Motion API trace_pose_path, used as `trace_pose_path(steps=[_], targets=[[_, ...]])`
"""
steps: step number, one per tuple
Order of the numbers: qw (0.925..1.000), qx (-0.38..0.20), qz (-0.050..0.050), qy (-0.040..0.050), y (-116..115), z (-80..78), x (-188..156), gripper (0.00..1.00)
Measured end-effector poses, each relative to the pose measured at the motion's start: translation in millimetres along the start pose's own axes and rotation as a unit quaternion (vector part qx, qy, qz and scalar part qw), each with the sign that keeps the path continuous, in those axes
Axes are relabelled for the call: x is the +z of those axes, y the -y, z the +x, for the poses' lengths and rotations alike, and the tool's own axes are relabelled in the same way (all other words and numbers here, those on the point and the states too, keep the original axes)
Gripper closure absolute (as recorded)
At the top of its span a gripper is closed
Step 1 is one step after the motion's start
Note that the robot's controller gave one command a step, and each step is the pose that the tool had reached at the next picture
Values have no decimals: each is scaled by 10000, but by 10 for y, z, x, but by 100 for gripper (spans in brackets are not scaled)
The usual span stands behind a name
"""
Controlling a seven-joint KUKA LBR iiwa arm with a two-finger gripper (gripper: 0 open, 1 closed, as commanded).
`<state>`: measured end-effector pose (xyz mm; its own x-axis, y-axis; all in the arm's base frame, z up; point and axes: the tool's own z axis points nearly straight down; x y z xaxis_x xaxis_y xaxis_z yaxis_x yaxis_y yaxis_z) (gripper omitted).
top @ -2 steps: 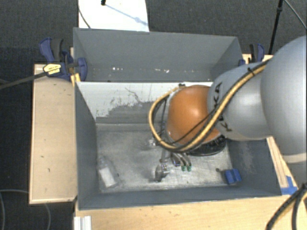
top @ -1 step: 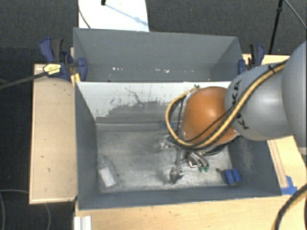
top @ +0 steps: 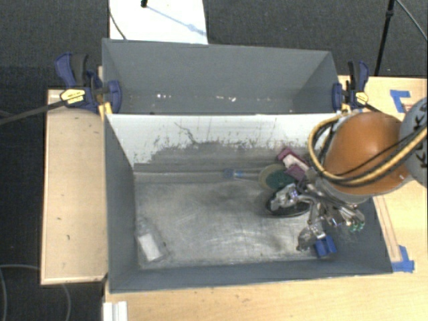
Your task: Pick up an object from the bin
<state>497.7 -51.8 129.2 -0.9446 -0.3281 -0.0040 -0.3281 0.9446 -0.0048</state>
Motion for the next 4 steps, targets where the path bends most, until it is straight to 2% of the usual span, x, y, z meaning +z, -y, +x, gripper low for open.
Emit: trace_pose_path(steps=[1, 2, 3, 4], targets=[[10000, -92, -20, 18, 430, -447, 312, 0], [10000, -58, -36, -21, 413, -421, 309, 100], [9971, -766, 3, 39, 413, -544, -1047, 100], [9973, -739, -26, -4, 407, -526, -998, 0]])
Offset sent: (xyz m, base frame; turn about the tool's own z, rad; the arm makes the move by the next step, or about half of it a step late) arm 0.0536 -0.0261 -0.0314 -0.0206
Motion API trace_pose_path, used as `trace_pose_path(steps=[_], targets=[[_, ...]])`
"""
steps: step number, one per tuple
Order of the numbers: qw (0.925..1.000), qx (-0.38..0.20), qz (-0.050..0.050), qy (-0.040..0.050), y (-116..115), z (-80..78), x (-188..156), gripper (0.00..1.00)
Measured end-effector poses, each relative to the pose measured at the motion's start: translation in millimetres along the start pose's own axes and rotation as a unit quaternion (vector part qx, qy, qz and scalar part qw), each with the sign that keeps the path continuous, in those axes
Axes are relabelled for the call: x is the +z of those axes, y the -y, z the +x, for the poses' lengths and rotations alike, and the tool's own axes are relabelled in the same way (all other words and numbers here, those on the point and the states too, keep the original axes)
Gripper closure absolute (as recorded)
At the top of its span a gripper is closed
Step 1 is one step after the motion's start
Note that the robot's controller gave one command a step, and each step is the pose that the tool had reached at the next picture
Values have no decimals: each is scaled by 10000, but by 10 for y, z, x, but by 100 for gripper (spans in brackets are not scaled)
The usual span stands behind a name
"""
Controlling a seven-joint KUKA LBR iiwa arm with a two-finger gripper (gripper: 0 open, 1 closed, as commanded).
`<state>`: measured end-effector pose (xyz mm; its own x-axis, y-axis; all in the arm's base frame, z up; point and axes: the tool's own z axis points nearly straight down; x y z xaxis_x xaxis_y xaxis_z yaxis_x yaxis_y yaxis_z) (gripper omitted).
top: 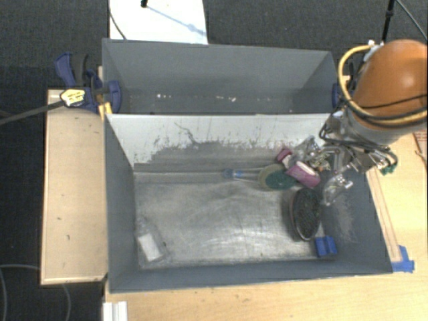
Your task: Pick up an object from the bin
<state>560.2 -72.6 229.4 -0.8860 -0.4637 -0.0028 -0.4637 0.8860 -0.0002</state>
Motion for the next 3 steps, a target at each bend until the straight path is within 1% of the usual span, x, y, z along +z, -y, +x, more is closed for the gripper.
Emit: trace_pose_path(steps=[1, 2, 3], targets=[[9972, -752, -29, -23, 471, 1, 1497, 0], [9974, -718, -28, -28, 469, 6, 1492, 100], [9980, -633, 27, 31, 238, -52, 137, 100]])
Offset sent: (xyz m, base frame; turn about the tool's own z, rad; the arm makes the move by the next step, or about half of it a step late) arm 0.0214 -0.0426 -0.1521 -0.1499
